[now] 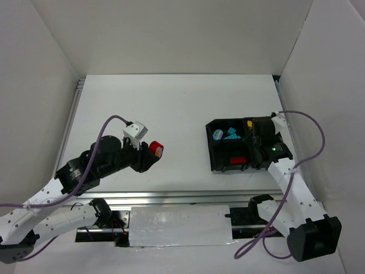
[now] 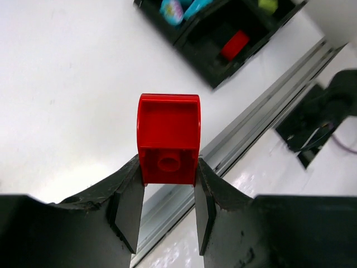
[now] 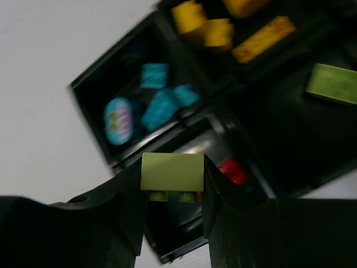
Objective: Sort the legos into containers by color
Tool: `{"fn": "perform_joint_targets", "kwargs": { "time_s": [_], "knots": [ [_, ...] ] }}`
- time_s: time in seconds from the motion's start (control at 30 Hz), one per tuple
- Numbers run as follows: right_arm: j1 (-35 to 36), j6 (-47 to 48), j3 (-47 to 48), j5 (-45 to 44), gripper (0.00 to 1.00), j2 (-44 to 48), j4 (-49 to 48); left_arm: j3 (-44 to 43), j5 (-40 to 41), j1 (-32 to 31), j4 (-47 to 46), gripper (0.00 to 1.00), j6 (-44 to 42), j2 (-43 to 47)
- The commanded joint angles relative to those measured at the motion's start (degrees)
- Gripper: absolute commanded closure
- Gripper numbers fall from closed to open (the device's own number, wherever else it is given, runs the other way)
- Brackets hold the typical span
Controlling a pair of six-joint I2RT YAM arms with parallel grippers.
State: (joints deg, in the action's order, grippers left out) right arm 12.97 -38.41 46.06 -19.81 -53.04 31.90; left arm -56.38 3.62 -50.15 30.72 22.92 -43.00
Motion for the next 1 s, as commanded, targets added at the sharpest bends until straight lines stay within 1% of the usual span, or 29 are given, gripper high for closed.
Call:
{"fn": "perform_joint_targets", "kwargs": {
  "time_s": [0.0, 0.03, 0.07, 0.13, 0.2, 0.23, 0.3, 0.33, 0.37, 0.4, 0.43, 0.47, 0.5, 0.57, 0.6, 0.7, 0.77, 0.8, 0.83, 0.87, 0.9, 0.93, 0.97],
  "knots": [
    [-6.36, -5.08, -1.15, -9.96, 1.00, 0.57, 5.89, 1.71, 1.66, 0.32, 1.98, 1.00, 0.90, -0.15],
    [-9.16, -5.01, -1.24, -10.16, 1.00, 0.39, 4.85, 2.06, 1.13, 0.32, 1.54, 1.00, 0.81, -0.15],
    [-10.41, -4.92, -1.24, -9.81, 1.00, 0.30, 4.58, 2.24, 0.26, 0.32, 1.36, 1.00, 0.29, -0.15],
    [-11.82, -5.27, -0.63, -10.94, 1.00, -1.44, 4.48, 2.41, -1.06, 0.32, 0.92, 1.00, -0.15, -1.20],
    [-12.53, -6.67, 1.30, -12.61, 1.00, -3.55, 6.15, 2.41, -3.70, 0.32, 1.10, 1.00, -0.42, -3.75],
    [-14.19, -7.28, 1.92, -14.18, 1.00, -5.48, 7.81, 2.24, -4.66, 0.32, 1.10, 1.00, -0.68, -4.45],
    [-14.47, -7.64, 2.28, -14.38, 0.99, -6.72, 8.09, 2.15, -5.99, 0.32, 1.36, 1.00, -0.86, -5.77],
    [-14.64, -7.55, 1.23, -14.55, 0.88, -6.82, 7.31, 2.06, -5.99, 0.32, 1.27, 1.00, -1.03, -5.43],
    [-14.73, -7.73, 0.79, -14.64, 0.80, -6.82, 6.95, 2.06, -6.34, 0.32, 0.84, 1.00, -1.03, -5.08],
    [-14.99, -7.64, 0.26, -14.55, 0.69, -6.82, 6.51, 2.41, -7.13, 0.32, 0.48, 1.00, -1.12, -4.64],
    [-15.08, -7.82, -0.18, -14.20, 0.49, -6.82, 6.33, 2.42, -7.74, 0.32, 0.13, 1.00, -1.29, -4.02],
    [-15.17, -7.90, -0.27, -13.94, 0.37, -6.90, 6.16, 2.50, -8.36, 0.32, -0.48, 1.00, -1.21, -3.84],
    [-15.17, -7.56, -0.36, -13.50, 0.19, -6.82, 5.72, 2.68, -9.32, 0.32, -0.66, 1.00, -1.12, -3.76],
    [-15.17, -7.55, -0.01, -12.71, 0.05, -6.64, 5.72, 2.50, -9.59, 0.32, -0.75, 1.00, -1.03, -4.19],
    [-15.17, -7.03, 0.34, -12.18, 0.00, -6.55, 5.19, 2.33, -9.85, 0.32, -0.84, 1.00, -0.95, -4.37],
    [-15.08, -5.62, 2.62, -9.03, 0.00, -5.86, 5.89, 2.06, -11.95, 0.23, -2.49, 1.00, -0.33, -4.72],
    [-14.56, -0.99, 3.86, 2.62, 0.00, -4.10, 3.97, 2.32, -14.59, 0.32, -4.69, 1.00, 0.37, -4.63],
    [-13.77, 1.91, 3.77, 9.98, 0.00, -1.22, -0.39, 2.85, -18.00, 0.32, -7.66, 1.00, 1.33, -4.63],
    [-13.24, 4.11, 3.07, 17.54, 0.00, 0.37, -2.35, 3.38, -20.29, 0.23, -9.61, 1.00, 1.86, -4.63],
    [-10.97, 7.79, 2.63, 34.23, 0.00, 1.78, -4.54, 3.82, -22.75, 0.32, -11.63, 1.00, 2.39, -4.72],
    [-8.17, 8.87, 1.58, 43.19, 0.00, 4.14, -9.87, 4.69, -27.65, 0.23, -15.56, 1.00, 3.18, -5.42],
    [-6.75, 9.23, 1.14, 51.72, 0.01, 5.13, -12.36, 5.05, -29.61, 0.32, -17.43, 1.00, 3.62, -5.95],
    [-4.99, 8.54, 0.35, 68.16, 0.01, 6.88, -15.69, 5.57, -31.37, 0.32, -19.10, 1.00, 4.24, -6.47]
  ]
}}
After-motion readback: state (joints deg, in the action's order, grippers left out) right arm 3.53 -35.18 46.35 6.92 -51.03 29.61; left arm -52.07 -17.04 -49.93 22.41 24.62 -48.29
